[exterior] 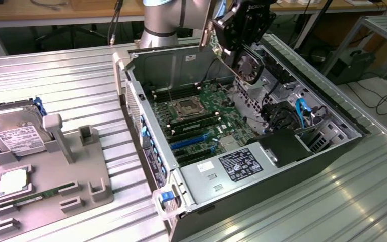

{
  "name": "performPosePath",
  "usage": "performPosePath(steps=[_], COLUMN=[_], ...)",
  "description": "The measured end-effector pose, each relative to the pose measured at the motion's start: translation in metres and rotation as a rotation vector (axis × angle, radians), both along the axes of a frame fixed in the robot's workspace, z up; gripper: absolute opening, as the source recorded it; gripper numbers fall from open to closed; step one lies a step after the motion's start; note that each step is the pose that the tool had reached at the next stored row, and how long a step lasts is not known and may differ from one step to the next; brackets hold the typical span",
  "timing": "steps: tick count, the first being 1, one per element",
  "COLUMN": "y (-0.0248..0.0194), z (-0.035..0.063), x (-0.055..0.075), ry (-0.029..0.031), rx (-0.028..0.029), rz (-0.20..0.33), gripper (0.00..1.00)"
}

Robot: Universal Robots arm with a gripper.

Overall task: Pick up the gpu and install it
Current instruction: 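Insert the gpu into the slot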

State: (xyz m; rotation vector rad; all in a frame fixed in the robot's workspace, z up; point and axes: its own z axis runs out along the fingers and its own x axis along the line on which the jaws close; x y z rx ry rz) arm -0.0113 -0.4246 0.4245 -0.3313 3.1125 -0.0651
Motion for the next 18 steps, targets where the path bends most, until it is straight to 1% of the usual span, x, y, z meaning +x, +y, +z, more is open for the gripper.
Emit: performPosePath(steps=[18], y=[0.0000], z=[0.0000], x=[0.0000], ry=[0.0000], rx=[-0.0001], rz=[0.100], gripper=[0.28])
